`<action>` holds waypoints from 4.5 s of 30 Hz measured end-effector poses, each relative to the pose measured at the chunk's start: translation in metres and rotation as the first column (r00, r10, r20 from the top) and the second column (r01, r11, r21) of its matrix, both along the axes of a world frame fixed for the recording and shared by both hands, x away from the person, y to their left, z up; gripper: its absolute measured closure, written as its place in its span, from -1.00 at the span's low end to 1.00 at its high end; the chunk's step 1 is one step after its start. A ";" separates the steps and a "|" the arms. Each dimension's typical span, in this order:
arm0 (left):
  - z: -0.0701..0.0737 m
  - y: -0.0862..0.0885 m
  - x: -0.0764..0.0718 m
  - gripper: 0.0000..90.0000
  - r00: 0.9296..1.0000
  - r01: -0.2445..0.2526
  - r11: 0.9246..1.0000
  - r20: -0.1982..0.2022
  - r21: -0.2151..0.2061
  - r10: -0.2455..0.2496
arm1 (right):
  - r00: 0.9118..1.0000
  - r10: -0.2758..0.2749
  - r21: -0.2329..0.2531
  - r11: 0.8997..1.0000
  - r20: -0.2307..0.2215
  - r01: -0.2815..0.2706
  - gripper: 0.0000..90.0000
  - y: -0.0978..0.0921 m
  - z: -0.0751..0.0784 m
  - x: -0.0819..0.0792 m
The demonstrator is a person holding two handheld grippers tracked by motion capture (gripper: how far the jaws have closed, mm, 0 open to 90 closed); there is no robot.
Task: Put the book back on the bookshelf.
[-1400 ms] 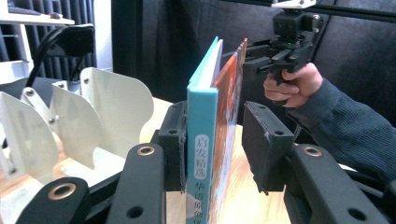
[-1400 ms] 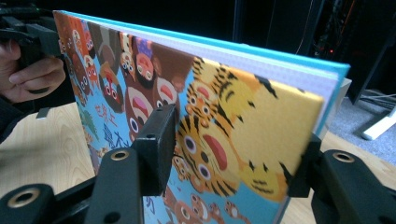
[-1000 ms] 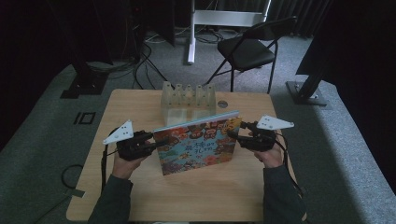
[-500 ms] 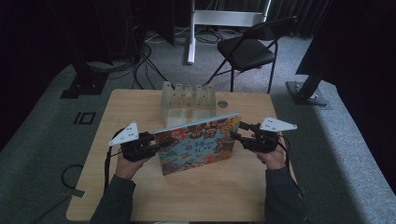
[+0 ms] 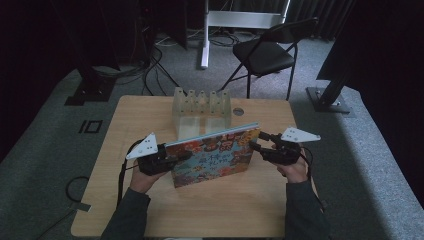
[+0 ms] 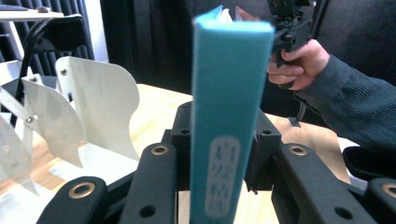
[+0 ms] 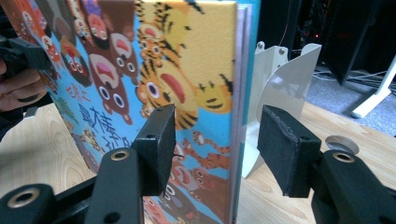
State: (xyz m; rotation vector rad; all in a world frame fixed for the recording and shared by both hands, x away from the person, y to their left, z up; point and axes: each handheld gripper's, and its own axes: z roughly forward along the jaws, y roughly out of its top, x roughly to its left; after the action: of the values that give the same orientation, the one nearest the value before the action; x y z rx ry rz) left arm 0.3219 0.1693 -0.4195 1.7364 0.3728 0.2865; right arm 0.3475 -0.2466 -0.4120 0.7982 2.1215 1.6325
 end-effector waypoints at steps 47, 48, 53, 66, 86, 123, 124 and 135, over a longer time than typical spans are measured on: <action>-0.005 -0.019 -0.011 0.69 0.998 0.012 1.000 0.067 -0.020 -0.010 | 0.996 -0.069 -0.017 0.998 -0.057 0.068 0.03 -0.022 -0.023 -0.003; -0.005 -0.021 -0.011 0.69 0.998 0.017 1.000 0.067 -0.022 -0.015 | 0.996 -0.070 -0.016 0.997 -0.058 0.069 0.03 -0.022 -0.023 -0.003; -0.006 -0.025 -0.010 0.69 0.997 0.025 0.999 0.067 -0.036 -0.023 | 0.995 -0.078 -0.013 0.997 -0.065 0.078 0.02 -0.027 -0.026 -0.004; -0.009 -0.025 -0.010 0.65 0.997 0.018 0.998 0.078 -0.063 -0.013 | 0.989 -0.115 -0.029 0.993 -0.091 0.113 0.02 -0.037 -0.039 -0.006; -0.012 -0.029 -0.011 0.73 0.996 0.026 0.998 0.091 -0.059 -0.021 | 0.975 -0.181 -0.142 0.976 -0.129 0.163 -0.02 -0.038 -0.065 -0.005; -0.013 -0.036 -0.023 0.78 0.992 -0.016 0.999 0.125 -0.048 0.022 | 0.933 -0.299 -0.291 0.928 -0.200 0.235 -0.16 -0.044 -0.111 0.005; -0.013 -0.036 -0.023 0.78 0.992 -0.017 0.999 0.126 -0.048 0.023 | 0.932 -0.301 -0.295 0.926 -0.201 0.236 -0.16 -0.044 -0.112 0.006; -0.014 -0.039 -0.028 0.78 0.988 -0.041 0.998 0.150 -0.043 0.047 | 0.918 -0.334 -0.307 0.915 -0.213 0.262 -0.23 -0.049 -0.120 0.009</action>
State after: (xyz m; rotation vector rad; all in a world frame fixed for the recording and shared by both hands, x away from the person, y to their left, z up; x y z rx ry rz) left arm 0.2938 0.1308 -0.4334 1.6568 0.3050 0.4369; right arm 0.3561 -0.2955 -0.5323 1.2311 2.1952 1.0965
